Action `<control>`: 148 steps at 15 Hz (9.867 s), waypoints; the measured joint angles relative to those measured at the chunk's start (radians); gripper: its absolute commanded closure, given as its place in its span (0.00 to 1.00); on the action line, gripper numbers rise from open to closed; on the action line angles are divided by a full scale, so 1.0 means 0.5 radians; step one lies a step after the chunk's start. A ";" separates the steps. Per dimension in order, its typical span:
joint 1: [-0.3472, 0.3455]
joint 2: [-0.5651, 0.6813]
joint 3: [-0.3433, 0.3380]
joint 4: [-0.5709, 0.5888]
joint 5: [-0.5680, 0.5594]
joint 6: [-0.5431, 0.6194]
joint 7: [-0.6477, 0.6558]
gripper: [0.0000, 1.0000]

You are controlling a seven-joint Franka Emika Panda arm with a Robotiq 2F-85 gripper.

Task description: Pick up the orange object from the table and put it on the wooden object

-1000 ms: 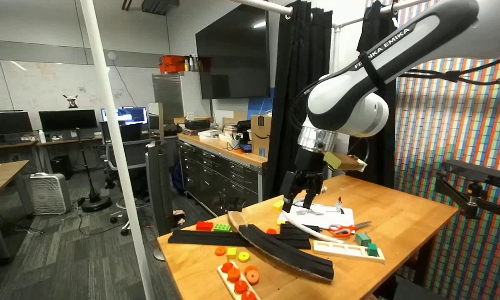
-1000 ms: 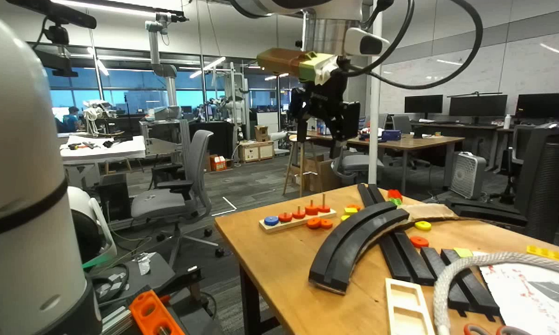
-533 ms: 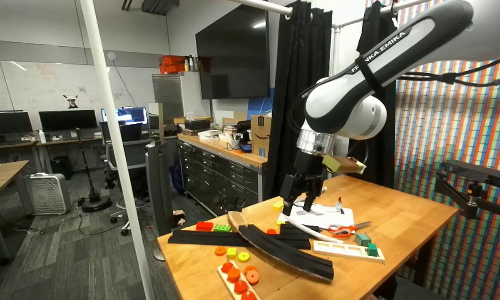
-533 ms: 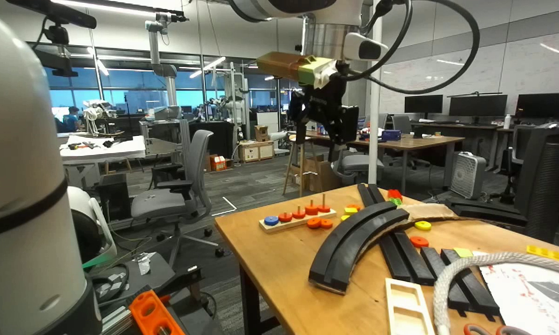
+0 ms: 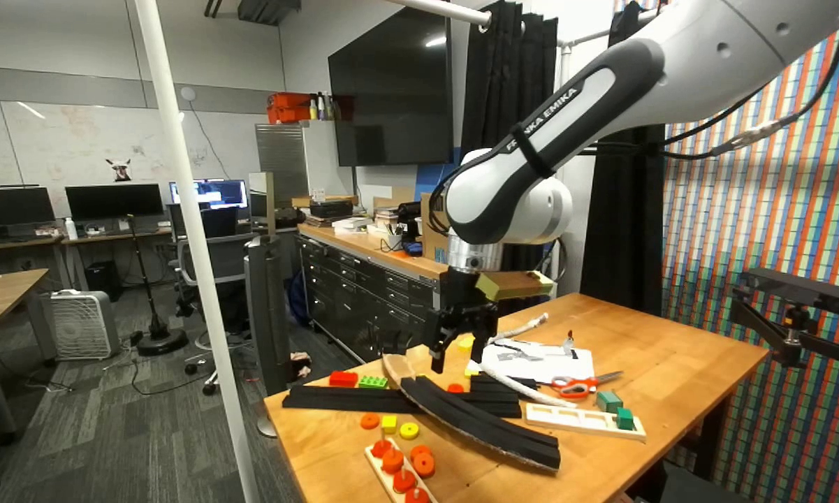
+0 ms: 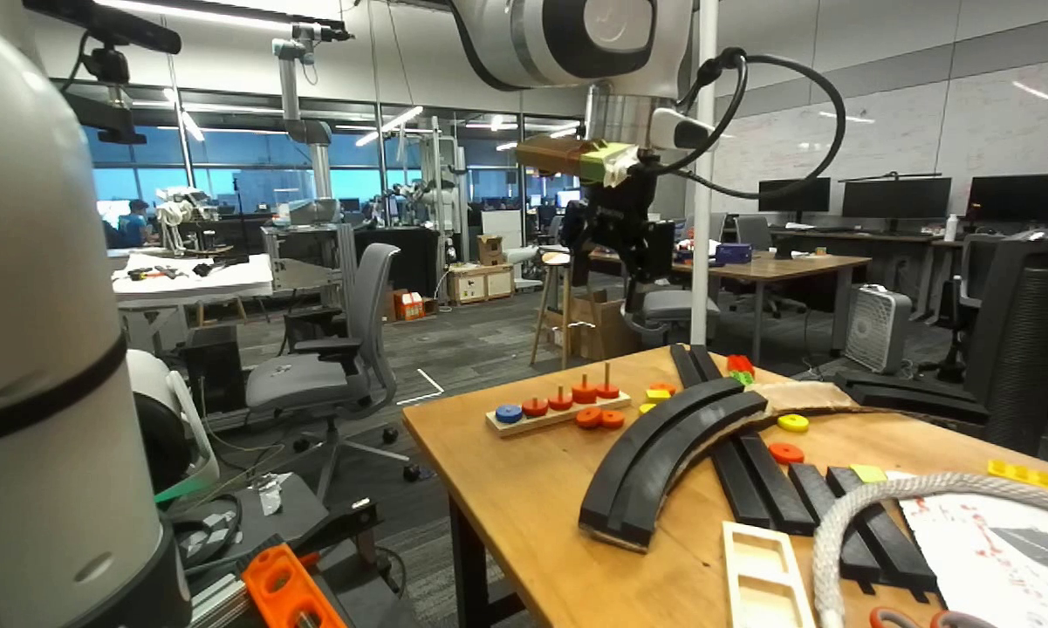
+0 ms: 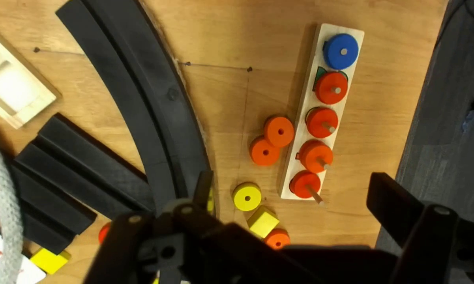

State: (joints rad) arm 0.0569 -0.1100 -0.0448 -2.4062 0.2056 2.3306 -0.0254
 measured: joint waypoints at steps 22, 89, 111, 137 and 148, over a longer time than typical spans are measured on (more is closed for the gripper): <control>-0.075 1.167 0.290 1.204 0.257 0.019 0.122 0.00; -0.013 1.761 0.117 1.664 0.045 -0.123 0.542 0.00; 0.045 1.788 0.057 1.723 -0.063 -0.132 0.693 0.75; 0.307 1.197 -0.047 1.165 -0.492 -0.219 1.057 0.76; 0.275 0.921 0.061 0.751 -0.469 -0.205 0.904 0.76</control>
State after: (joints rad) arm 0.1947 0.3503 -0.0142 -2.0306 -0.0291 2.2279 0.4267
